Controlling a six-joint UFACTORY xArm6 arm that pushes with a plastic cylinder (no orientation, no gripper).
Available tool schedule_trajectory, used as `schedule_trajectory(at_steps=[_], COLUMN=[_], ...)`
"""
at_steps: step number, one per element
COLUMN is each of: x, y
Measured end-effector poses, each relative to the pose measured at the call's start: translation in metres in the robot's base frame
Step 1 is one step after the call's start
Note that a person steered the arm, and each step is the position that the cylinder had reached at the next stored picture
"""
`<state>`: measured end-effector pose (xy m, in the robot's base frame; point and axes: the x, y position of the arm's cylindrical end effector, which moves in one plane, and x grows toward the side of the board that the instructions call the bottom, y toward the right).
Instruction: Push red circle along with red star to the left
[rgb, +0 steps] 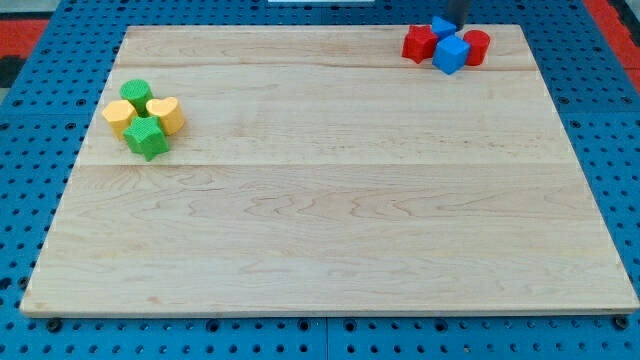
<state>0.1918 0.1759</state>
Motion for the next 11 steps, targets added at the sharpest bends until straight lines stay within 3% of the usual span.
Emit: schedule_trajectory(at_steps=[2,7,9,11], x=[0.006,0.014,0.048,0.049], y=[-0.022,0.109,0.102,0.039])
